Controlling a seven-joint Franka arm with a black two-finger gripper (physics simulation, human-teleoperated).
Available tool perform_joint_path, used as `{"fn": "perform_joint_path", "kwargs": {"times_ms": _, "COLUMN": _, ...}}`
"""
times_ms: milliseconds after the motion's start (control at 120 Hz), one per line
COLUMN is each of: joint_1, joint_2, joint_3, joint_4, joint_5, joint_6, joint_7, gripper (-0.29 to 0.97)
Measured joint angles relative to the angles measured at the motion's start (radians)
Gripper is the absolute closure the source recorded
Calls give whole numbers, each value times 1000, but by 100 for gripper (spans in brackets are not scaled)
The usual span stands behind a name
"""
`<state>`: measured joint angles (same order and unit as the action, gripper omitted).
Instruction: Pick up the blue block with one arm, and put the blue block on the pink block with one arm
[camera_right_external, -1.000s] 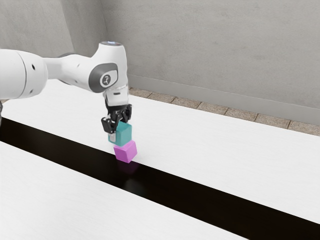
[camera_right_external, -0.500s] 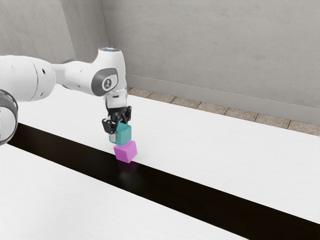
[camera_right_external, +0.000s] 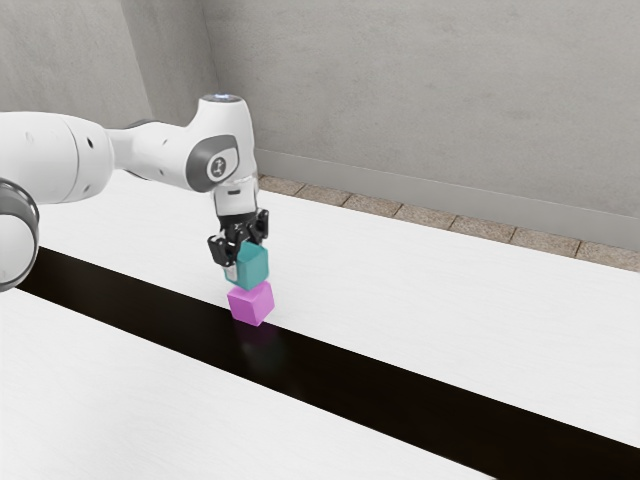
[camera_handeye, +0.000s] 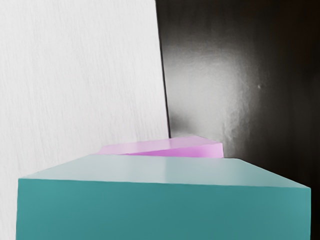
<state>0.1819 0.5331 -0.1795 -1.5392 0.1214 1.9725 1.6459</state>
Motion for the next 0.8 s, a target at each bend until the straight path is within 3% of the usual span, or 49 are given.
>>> {"fn": "perform_joint_path", "kwargs": {"times_ms": 333, "joint_1": -9, "joint_2": -43, "joint_3": -2, "joint_4": -10, "joint_5": -9, "joint_6": -4, "joint_7": 15, "gripper": 5}}
{"fn": "perform_joint_path", "kwargs": {"times_ms": 458, "joint_1": -9, "joint_2": -243, "joint_3": -8, "joint_4": -94, "joint_5": -46, "joint_6": -54, "joint_7": 18, "gripper": 3}}
{"fn": "perform_joint_path", "kwargs": {"times_ms": 633, "joint_1": -14, "joint_2": -553, "joint_3": -14, "joint_4": -107, "joint_5": -72, "joint_6": -270, "joint_7": -62, "gripper": 1}}
{"fn": "perform_joint_path", "kwargs": {"times_ms": 800, "joint_1": -58, "joint_2": -591, "joint_3": -9, "joint_4": -68, "joint_5": -59, "joint_6": -398, "joint_7": -227, "gripper": 1}}
